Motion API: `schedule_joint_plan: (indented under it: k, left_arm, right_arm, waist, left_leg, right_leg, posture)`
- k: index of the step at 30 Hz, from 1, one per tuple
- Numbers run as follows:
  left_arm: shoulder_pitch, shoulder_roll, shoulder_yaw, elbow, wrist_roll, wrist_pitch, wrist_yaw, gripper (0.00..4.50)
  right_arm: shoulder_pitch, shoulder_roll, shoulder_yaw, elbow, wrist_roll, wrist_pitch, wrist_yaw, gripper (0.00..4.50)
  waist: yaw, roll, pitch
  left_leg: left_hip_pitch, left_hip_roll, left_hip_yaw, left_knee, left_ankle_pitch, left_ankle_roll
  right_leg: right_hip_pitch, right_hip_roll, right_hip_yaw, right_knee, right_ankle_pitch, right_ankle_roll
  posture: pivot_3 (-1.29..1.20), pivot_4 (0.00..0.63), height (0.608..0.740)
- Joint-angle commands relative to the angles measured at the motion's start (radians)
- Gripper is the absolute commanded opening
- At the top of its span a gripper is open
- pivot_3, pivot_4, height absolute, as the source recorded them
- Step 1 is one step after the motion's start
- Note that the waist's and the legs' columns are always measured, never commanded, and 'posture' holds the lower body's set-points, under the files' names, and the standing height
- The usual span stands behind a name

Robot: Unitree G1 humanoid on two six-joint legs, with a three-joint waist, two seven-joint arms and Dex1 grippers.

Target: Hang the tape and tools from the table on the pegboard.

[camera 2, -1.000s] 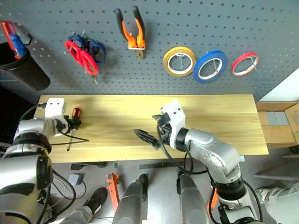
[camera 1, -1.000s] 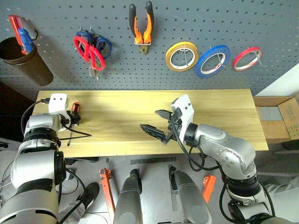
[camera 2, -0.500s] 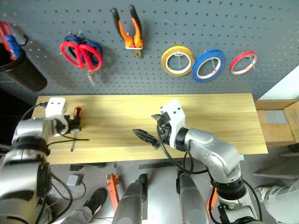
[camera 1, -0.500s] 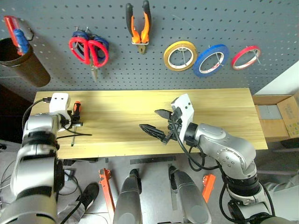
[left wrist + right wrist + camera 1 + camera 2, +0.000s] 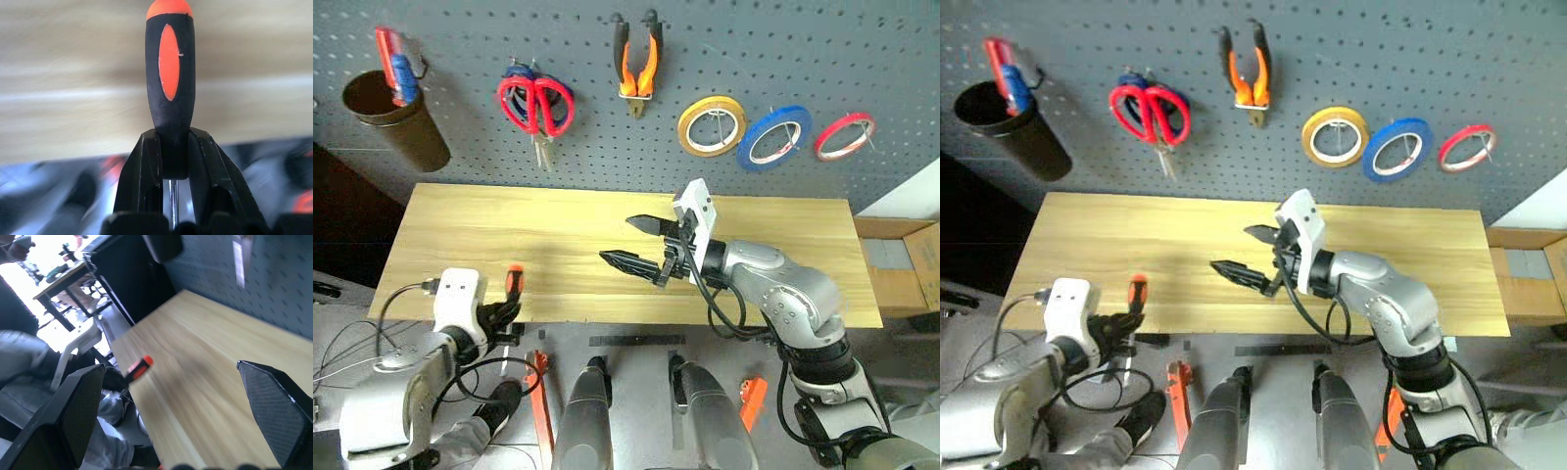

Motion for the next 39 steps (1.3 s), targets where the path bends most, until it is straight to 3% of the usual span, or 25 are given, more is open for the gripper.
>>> schedule_joint_plan:
  k: [1, 6, 14, 17, 21, 39]
  left_arm:
    - [-0.046, -0.079, 0.082, -0.09, 0.011, -0.301, 0.082, 0.4]
    - [-0.106, -0.116, 0.048, -0.021, 0.048, -0.564, 0.13, 0.4]
    - [-0.406, 0.006, 0.051, 0.197, 0.089, -0.767, 0.203, 0.4]
    - [-0.509, 0.044, 0.052, 0.316, 0.079, -0.821, 0.207, 0.4]
    - [-0.596, 0.101, 0.038, 0.493, 0.109, -0.928, 0.202, 0.4]
    - [-0.92, 0.192, -0.032, 1.194, 0.209, -1.297, 0.31, 0.4]
  right_arm:
    - [-0.012, -0.019, -0.001, 0.006, -0.015, -0.082, 0.065, 4.5]
    - [-0.047, -0.02, -0.001, 0.07, -0.042, -0.162, 0.124, 4.5]
    - [-0.112, -0.005, -0.024, 0.112, -0.013, -0.23, 0.22, 4.5]
    - [-0.147, 0.041, -0.034, 0.152, -0.041, -0.267, 0.183, 4.5]
    - [-0.203, 0.139, -0.074, 0.24, -0.105, -0.368, 0.051, 4.5]
    - [-0.266, 0.2, -0.065, 0.359, -0.215, -0.506, 0.002, 4.5]
  waist:
    - [0.0, -0.002, -0.019]
    - [-0.004, -0.002, -0.077]
    - [-0.014, -0.006, -0.169]
    - [-0.019, -0.005, -0.194]
    - [-0.033, -0.004, -0.228]
    - [-0.046, -0.004, -0.26]
  left_leg:
    - [0.0, 0.0, 0.0, 0.0, 0.001, 0.0]
    - [0.005, 0.003, 0.002, 0.0, 0.003, 0.003]
    - [0.009, 0.003, 0.001, 0.001, 0.004, 0.005]
    - [0.023, 0.003, 0.002, 0.001, 0.004, 0.006]
    - [0.026, 0.004, 0.003, 0.0, 0.004, 0.006]
    - [0.029, 0.004, 0.004, 0.0, 0.005, 0.007]
  right_leg:
    - [0.0, 0.002, 0.0, -0.002, 0.002, 0.0]
    - [0.013, 0.006, 0.0, -0.017, 0.015, -0.002]
    - [0.019, 0.009, 0.001, -0.018, 0.016, 0.002]
    - [0.031, 0.009, 0.002, -0.02, 0.016, 0.003]
    - [0.033, 0.01, 0.002, -0.02, 0.018, 0.002]
    - [0.033, 0.011, 0.004, -0.014, 0.02, 0.0]
  posture:
    - [0.05, 0.203, 0.74]
    - [0.04, 0.125, 0.74]
    - [0.01, 0.027, 0.74]
    - [0.0, 0.01, 0.74]
    - [-0.01, 0.0, 0.74]
    - [-0.04, 0.0, 0.74]
